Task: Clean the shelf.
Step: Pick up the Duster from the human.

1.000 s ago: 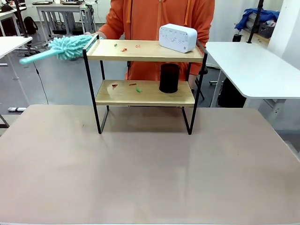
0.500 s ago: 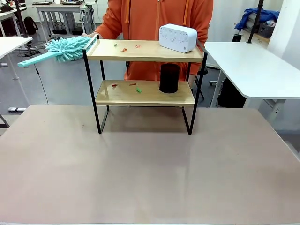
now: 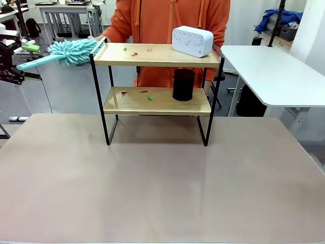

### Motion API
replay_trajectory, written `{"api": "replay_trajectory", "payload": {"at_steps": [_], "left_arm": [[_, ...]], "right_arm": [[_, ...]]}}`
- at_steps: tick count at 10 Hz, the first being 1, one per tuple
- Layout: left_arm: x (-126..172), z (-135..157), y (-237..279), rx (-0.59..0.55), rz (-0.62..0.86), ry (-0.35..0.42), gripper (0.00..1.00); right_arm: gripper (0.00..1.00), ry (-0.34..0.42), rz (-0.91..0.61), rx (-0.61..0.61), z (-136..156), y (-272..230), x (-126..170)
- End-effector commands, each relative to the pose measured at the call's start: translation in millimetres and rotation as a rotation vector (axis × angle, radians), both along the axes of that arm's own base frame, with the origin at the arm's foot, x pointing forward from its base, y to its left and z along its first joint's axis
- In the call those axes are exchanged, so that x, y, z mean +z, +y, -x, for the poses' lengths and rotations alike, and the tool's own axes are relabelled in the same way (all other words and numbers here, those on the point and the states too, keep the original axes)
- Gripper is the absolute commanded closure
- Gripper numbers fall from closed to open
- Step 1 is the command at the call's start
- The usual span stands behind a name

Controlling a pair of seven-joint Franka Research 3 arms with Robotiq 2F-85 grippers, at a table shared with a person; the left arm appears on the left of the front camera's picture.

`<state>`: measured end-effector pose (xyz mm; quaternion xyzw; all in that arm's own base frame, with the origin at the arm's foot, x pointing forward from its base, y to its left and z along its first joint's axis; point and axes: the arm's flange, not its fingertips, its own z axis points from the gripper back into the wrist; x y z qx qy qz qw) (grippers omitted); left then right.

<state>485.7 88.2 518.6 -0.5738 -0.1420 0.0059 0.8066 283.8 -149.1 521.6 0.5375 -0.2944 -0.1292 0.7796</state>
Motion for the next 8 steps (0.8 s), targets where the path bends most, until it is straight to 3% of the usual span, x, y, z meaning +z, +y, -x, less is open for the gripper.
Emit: {"api": "replay_trajectory", "payload": {"at_steps": [1,3,8], "left_arm": [[4,-14,1,-0.019,0.158,0.055,0.00],[0,-23,4,-0.039,0.271,0.084,0.00],[-9,-21,0,-0.054,0.240,0.097,0.00]], "right_arm": [[0.00,-0.038,-0.005,0.006,-4,0,1],[0.00,-0.038,-0.005,0.006,-4,0,1],[0.00,-0.038,-0.005,0.006,-4,0,1]]}}
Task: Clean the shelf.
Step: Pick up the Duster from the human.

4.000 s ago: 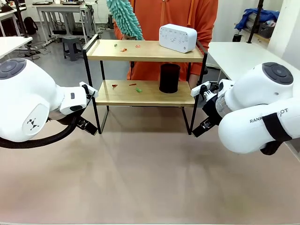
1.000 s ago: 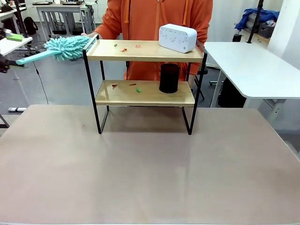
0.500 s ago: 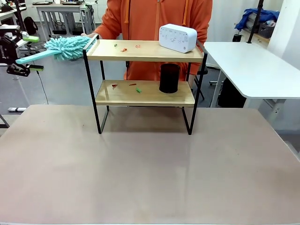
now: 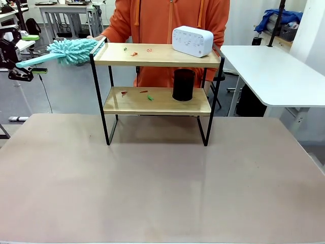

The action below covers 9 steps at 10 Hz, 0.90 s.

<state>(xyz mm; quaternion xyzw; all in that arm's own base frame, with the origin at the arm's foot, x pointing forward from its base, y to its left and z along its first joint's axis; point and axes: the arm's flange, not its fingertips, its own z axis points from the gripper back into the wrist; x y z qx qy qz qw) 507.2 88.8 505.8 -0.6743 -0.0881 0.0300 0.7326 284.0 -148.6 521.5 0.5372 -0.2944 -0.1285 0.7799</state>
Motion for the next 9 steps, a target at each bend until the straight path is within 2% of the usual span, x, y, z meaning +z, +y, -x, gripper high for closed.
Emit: {"api": "replay_trajectory", "payload": {"at_steps": [1,2,3,4,5,9], "left_arm": [[3.8,1.3,-1.4,-0.016,-0.030,0.013,0.57],[2.4,2.5,-1.0,-0.018,-0.032,0.013,0.57],[0.5,4.1,-1.5,-0.017,-0.033,0.012,1.00],[-1.2,5.4,-1.5,-0.016,-0.033,0.011,0.62],[-1.8,6.4,-1.3,-0.015,-0.036,0.010,1.00],[-2.1,8.2,-3.3,-0.018,-0.045,0.000,1.00]], "right_arm": [[0.00,-0.038,-0.006,0.005,-4.0,-0.2,0.9],[0.00,-0.038,-0.006,0.005,-4.0,-0.2,0.9],[0.00,-0.038,-0.006,0.005,-4.0,-0.2,0.9],[0.00,-0.038,-0.006,0.005,-4.0,-0.2,0.9],[0.00,-0.038,-0.006,0.005,-4.0,-0.2,0.9],[0.00,-0.038,-0.006,0.005,-4.0,-0.2,0.9]]}}
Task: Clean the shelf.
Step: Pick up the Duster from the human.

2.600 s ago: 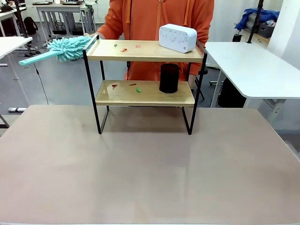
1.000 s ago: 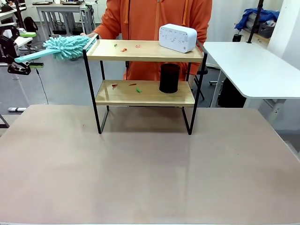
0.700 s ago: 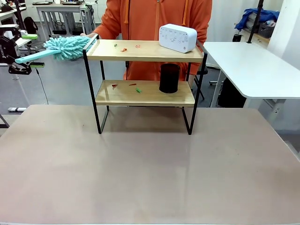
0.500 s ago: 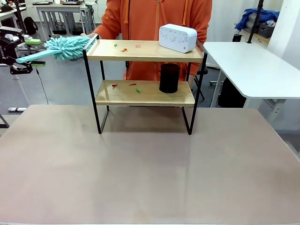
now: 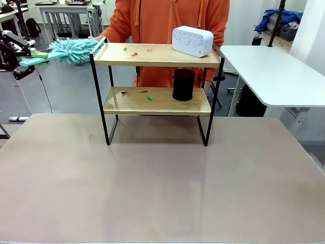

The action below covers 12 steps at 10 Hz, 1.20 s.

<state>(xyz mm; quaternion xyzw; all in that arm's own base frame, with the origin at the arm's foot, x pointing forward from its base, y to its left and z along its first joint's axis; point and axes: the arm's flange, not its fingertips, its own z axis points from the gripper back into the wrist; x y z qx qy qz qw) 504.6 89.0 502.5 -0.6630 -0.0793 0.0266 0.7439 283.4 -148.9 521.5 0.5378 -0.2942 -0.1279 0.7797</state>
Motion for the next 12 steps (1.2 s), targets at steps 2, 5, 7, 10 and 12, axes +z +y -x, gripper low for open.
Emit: {"api": "replay_trajectory", "payload": {"at_steps": [2,5,7,10,12], "left_arm": [[1,6,-3,-0.009,-0.018,-0.018,1.00],[12,23,1,-0.028,-0.054,-0.082,1.00],[64,94,23,-0.074,-0.250,-0.297,1.00],[107,222,66,-0.114,-0.575,-0.451,1.00],[110,279,88,-0.130,-0.569,-0.565,1.00]], "right_arm": [[0.00,-0.037,-0.005,0.003,-5,0,1],[0.00,-0.037,-0.005,0.003,-5,0,1],[0.00,-0.037,-0.005,0.003,-5,0,1],[0.00,-0.037,-0.005,0.003,-5,0,1],[0.00,-0.037,-0.005,0.003,-5,0,1]]}}
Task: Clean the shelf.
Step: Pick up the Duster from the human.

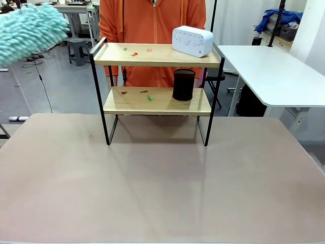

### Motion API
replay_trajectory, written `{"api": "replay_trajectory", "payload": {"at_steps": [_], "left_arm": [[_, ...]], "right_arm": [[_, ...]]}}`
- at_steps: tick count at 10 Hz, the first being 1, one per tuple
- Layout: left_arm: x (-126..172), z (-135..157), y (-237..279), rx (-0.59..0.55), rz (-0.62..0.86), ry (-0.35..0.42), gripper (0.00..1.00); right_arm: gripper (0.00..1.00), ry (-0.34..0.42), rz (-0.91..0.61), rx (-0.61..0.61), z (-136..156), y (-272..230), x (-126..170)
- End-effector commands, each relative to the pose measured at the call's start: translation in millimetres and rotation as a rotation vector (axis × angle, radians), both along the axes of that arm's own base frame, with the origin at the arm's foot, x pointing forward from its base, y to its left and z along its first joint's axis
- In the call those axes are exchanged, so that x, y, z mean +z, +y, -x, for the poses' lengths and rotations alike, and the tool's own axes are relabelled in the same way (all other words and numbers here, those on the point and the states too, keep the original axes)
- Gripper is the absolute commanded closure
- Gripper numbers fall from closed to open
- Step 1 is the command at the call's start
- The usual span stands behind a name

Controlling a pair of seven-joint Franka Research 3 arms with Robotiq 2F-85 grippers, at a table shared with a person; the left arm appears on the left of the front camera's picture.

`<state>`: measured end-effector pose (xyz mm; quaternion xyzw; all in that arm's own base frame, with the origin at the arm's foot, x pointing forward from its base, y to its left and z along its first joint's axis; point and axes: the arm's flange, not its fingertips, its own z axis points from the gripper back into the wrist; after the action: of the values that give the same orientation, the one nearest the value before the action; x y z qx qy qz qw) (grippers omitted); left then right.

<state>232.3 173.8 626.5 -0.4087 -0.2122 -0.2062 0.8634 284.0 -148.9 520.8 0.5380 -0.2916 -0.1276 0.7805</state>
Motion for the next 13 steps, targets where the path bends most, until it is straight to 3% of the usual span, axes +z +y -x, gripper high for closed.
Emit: {"api": "replay_trajectory", "payload": {"at_steps": [1,2,4,5,6,13], "left_arm": [[-17,30,12,-0.085,0.036,-0.102,1.00],[-25,41,16,-0.130,-0.034,-0.093,1.00],[-54,35,12,-0.229,-0.282,0.074,1.00],[-56,23,7,-0.153,-0.264,0.110,1.00],[-40,48,15,-0.166,-0.150,0.012,1.00],[-40,48,15,-0.166,-0.150,0.012,1.00]], "right_arm": [[0.00,-0.041,-0.005,0.000,-4,0,2],[0.00,-0.041,-0.005,0.000,-4,0,2],[0.00,-0.041,-0.005,0.000,-4,0,2],[0.00,-0.041,-0.005,0.000,-4,0,2],[0.00,-0.041,-0.005,0.000,-4,0,2],[0.00,-0.041,-0.005,0.000,-4,0,2]]}}
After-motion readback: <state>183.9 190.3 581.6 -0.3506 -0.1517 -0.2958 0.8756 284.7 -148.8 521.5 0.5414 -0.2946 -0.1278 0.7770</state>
